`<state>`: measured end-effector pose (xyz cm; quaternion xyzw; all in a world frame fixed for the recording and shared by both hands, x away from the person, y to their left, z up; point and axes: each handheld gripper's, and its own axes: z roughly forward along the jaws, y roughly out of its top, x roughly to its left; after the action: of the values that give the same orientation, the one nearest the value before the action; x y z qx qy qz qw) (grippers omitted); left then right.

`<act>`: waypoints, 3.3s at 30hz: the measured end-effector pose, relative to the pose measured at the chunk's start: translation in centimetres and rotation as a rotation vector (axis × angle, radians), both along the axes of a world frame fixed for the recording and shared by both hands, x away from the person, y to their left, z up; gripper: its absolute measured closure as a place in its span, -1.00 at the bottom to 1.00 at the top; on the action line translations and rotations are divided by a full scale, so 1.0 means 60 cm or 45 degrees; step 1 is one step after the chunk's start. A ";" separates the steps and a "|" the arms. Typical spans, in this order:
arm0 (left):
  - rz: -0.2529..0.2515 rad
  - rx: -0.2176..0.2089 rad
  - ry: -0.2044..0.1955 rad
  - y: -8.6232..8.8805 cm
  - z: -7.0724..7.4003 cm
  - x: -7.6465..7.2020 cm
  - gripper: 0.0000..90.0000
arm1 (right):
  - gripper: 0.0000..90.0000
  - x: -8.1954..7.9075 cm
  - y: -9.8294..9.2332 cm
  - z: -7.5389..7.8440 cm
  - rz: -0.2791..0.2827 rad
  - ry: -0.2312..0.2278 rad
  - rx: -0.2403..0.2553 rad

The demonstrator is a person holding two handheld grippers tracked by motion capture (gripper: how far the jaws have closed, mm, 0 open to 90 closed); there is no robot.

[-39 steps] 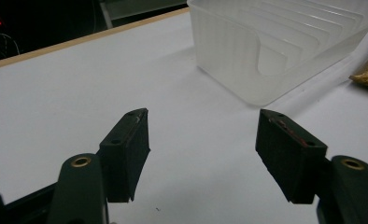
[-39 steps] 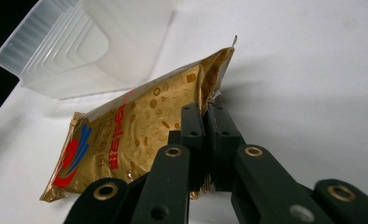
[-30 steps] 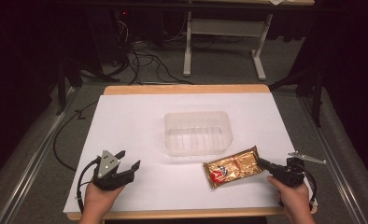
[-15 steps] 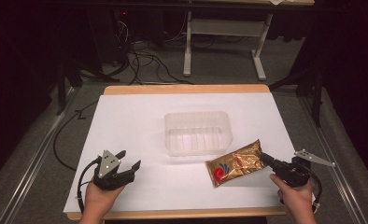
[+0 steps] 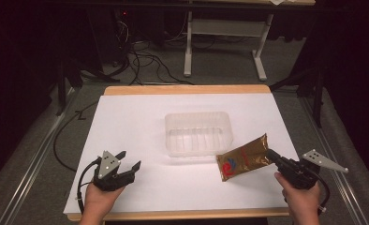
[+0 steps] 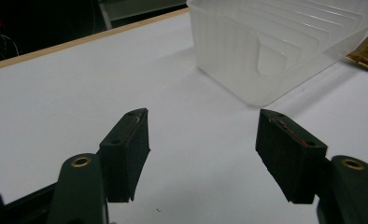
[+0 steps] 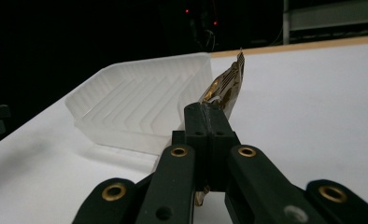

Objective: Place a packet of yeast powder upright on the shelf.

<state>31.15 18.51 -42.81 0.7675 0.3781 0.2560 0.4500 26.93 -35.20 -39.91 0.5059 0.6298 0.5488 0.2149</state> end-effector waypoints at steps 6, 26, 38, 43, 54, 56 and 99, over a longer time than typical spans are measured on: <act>0.001 0.001 0.000 0.000 0.000 0.000 -0.21 | 1.00 -0.007 -0.007 0.022 -0.041 -0.074 -0.033; 0.005 -0.001 -0.007 0.001 0.000 0.000 -0.21 | 1.00 0.016 0.008 0.057 -0.152 -0.184 -0.225; 0.004 -0.003 -0.018 0.001 0.001 -0.002 -0.21 | 1.00 0.034 0.020 0.067 -0.163 -0.239 -0.247; 0.001 -0.002 -0.023 0.000 0.001 -0.003 -0.21 | 1.00 0.033 0.028 0.073 -0.164 -0.284 -0.250; -0.001 0.000 -0.025 0.000 0.001 -0.003 -0.21 | 1.00 0.022 0.057 0.112 -0.166 -0.426 -0.220; -0.001 0.000 -0.024 0.000 0.001 -0.003 -0.21 | 1.00 0.020 0.064 0.124 -0.167 -0.459 -0.205; 0.008 -0.047 -0.038 0.010 0.007 -0.007 -0.21 | 1.00 0.093 0.290 0.156 0.075 -0.539 -0.156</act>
<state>30.75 19.10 -42.39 0.7539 0.3784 0.2617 0.4689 32.52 -17.81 -30.54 0.3468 0.6173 0.6094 0.3567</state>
